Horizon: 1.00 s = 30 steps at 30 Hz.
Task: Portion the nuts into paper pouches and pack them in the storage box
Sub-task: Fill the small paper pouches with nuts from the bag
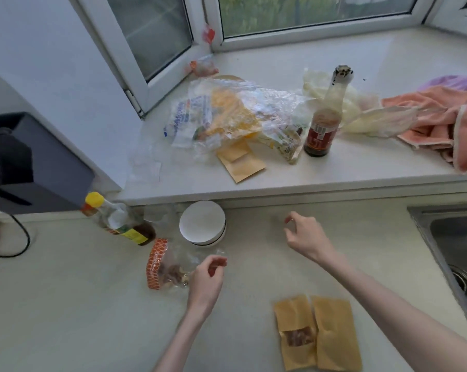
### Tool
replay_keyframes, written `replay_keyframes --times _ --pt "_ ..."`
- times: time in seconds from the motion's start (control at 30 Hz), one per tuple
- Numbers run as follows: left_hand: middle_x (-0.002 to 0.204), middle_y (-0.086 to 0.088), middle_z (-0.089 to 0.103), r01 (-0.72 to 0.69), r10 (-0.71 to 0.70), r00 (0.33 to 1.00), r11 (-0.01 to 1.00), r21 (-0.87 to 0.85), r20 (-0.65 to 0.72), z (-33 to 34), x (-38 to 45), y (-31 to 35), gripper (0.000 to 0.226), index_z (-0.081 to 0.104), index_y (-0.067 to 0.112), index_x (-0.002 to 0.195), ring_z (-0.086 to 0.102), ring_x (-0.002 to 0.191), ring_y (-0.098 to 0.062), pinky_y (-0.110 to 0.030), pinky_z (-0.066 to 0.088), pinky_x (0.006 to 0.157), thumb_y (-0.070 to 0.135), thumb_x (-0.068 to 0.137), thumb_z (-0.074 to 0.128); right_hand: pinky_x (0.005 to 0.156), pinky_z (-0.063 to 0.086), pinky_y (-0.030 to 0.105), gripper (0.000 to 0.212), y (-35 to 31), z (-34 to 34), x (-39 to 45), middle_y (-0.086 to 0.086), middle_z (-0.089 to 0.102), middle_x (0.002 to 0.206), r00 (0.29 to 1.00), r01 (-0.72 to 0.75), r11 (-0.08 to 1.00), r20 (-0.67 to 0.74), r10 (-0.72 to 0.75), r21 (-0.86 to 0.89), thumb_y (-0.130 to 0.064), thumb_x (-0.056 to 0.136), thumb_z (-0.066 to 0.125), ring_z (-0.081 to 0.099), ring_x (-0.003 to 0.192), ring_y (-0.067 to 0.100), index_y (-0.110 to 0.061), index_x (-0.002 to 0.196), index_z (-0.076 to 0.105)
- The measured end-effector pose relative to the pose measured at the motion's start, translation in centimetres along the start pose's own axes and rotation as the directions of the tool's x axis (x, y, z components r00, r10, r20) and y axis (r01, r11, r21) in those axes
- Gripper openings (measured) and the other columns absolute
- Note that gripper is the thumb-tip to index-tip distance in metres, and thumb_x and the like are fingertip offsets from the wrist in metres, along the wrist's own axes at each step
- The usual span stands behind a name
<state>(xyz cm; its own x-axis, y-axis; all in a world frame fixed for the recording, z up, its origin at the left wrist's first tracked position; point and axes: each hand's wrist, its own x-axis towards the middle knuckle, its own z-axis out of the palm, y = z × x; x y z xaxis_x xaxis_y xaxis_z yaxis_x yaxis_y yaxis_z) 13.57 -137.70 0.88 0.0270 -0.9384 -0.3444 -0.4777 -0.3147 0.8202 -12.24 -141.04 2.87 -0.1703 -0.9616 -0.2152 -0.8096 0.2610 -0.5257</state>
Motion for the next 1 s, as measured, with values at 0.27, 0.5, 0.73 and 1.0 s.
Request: replay_keyframes --times 0.27,0.5,0.73,1.0 --pt "0.090 0.009 0.071 -0.012 0.008 0.997 0.998 -0.054 -0.075 -2.5 1.7 1.3 0.032 0.070 0.021 0.091 0.064 0.061 -0.002 -0.027 0.054 0.051 -0.004 0.089 0.051 0.082 0.049 0.038 0.039 -7.9 -0.6 10.6 0.017 0.065 0.115 0.985 0.138 0.982 -0.082 -0.149 -0.128 -0.021 0.090 0.056 0.060 0.103 0.035 -0.007 0.127 0.052" --pt "0.090 0.014 0.072 -0.011 0.011 1.000 1.000 -0.007 -0.029 -4.6 3.1 0.7 0.037 0.070 0.029 0.091 0.062 0.086 0.008 -0.009 0.049 0.069 -0.003 0.088 0.052 0.076 0.049 0.037 0.052 -11.6 -0.1 14.7 0.011 0.065 0.111 0.984 0.178 0.920 0.039 -0.175 -0.350 -0.052 0.086 0.059 0.060 0.102 0.031 -0.010 0.116 0.053" --pt "0.091 0.016 0.071 0.001 -0.004 0.999 0.997 0.078 0.045 -6.6 4.5 -0.1 0.031 0.070 0.025 0.096 0.062 0.090 0.008 -0.002 0.043 0.070 0.000 0.090 0.053 0.065 0.039 0.030 0.047 -12.5 1.7 14.6 0.010 0.069 0.094 0.981 0.189 0.843 0.066 -0.181 -0.504 -0.054 0.084 0.062 0.065 0.089 0.029 -0.008 0.092 0.065" --pt "0.083 0.014 0.073 -0.021 0.010 0.993 0.995 0.095 0.117 -7.8 4.8 -0.2 0.034 0.072 0.025 0.090 0.064 0.084 0.006 -0.016 0.052 0.076 -0.003 0.088 0.053 0.065 0.042 0.032 0.044 -13.4 0.5 15.6 0.010 0.066 0.097 0.994 -0.072 0.943 -0.100 0.042 -0.325 -0.050 0.086 0.061 0.064 0.090 0.030 -0.009 0.101 0.052"
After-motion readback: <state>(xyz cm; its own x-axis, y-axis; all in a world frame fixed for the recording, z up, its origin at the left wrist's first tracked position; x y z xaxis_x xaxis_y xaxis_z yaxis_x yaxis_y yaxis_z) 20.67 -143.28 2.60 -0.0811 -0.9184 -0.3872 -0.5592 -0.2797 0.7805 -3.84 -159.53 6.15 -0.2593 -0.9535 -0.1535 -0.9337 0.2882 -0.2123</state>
